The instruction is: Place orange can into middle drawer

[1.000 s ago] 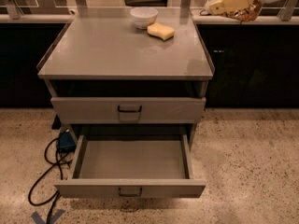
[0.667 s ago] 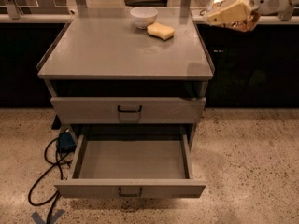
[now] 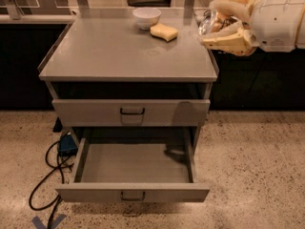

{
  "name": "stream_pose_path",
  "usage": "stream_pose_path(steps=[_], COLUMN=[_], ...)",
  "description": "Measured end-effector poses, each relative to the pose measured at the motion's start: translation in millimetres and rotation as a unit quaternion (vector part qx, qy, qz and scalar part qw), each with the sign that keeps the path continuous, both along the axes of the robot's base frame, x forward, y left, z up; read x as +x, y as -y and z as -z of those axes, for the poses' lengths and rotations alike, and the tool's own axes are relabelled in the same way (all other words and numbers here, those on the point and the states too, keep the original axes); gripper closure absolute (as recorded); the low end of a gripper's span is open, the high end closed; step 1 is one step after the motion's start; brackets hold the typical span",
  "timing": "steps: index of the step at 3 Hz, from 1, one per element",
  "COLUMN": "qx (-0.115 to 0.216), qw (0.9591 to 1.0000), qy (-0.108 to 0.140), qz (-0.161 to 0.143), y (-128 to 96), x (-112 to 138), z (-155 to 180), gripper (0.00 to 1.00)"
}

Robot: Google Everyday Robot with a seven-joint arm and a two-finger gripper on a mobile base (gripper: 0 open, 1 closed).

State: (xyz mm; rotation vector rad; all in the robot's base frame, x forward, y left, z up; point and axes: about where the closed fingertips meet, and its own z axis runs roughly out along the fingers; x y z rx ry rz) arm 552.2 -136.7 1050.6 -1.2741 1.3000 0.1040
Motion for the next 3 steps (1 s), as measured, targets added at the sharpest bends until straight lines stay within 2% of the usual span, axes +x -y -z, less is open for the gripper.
stream_pose_path(steps=[1,2,3], qx=[0.001,0.027,0.090], qw=[1.0000,0.9992,0.9939], qy=[-0.003,-0.030,-0.064], qz=[-0.001,-0.004,-0.005], y=[-3,-20,-57], x=[-1,-7,-15], z=[3,42,102], gripper=[1.00,1.00,1.00])
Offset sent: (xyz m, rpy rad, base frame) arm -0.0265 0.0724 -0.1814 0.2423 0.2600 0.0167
